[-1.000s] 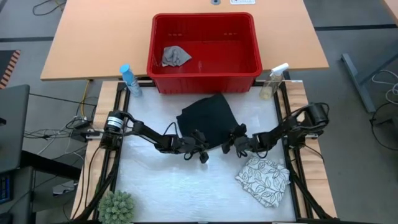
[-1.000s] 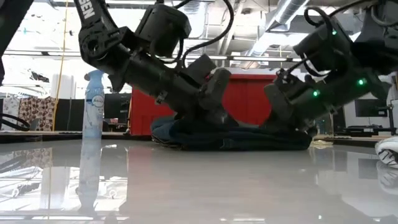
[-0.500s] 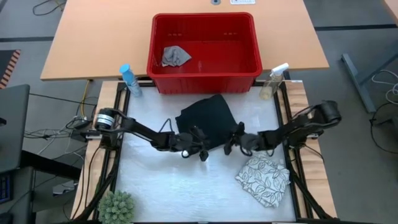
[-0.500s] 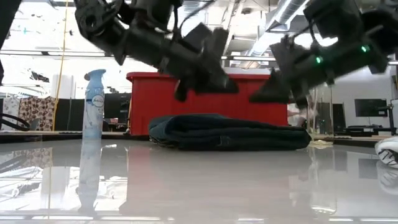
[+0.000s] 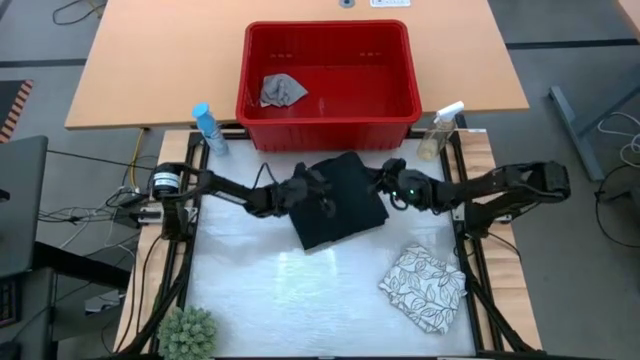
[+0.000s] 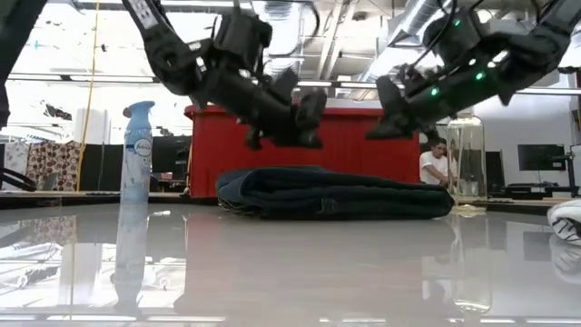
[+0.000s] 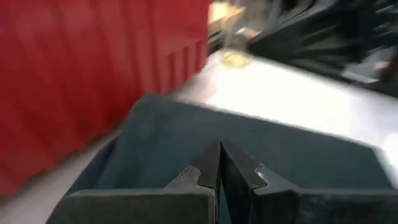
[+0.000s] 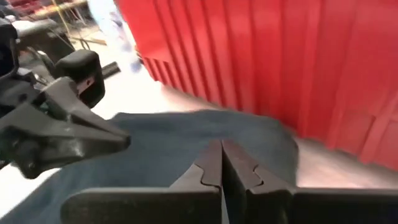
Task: Fold laundry
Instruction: Fold the dark blue pants
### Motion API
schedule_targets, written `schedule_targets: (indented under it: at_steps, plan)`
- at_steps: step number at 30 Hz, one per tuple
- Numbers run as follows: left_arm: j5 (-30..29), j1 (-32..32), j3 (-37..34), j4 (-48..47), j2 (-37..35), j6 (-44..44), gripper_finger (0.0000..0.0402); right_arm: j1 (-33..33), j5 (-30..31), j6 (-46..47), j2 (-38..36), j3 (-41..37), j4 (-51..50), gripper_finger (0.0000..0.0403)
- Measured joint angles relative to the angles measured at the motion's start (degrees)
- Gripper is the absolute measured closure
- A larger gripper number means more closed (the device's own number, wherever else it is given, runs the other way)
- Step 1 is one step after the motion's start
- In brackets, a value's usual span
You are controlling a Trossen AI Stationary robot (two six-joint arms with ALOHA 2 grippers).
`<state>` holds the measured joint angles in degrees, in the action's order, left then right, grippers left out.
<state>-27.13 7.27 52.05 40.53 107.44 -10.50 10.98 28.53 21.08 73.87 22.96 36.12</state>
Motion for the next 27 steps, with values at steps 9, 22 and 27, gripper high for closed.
schedule_targets:
  at_steps: [9, 22, 27]
  plan:
    - [0.0, 8.5, 0.0, -5.3, 0.6, -9.6, 0.0401, 6.9, -9.3, 4.5, 11.3, 0.0, 2.8, 0.0378]
    - [8.3, 10.7, 0.1, -19.5, 2.6, -17.2, 0.0402, 6.0, -14.5, 13.2, 23.9, 2.1, 8.2, 0.0378]
    - [8.6, 10.7, 0.1, -19.6, 2.6, -19.0, 0.0401, 6.0, -15.6, 13.0, 18.1, 2.4, 7.6, 0.0376]
